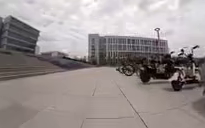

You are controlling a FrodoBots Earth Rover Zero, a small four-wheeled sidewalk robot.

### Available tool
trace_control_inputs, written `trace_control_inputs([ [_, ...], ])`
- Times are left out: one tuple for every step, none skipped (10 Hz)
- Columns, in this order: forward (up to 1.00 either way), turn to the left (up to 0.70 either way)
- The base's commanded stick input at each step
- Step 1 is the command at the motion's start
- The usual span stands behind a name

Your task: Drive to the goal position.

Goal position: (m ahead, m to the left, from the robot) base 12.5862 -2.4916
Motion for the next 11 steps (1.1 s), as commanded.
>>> trace_control_inputs([
  [1.00,0.00],
  [1.00,0.00],
  [1.00,0.00],
  [1.00,0.00],
  [1.00,0.00],
  [1.00,0.00],
  [1.00,0.00],
  [1.00,0.00],
  [1.00,0.00],
  [1.00,0.00],
  [1.00,0.00],
])
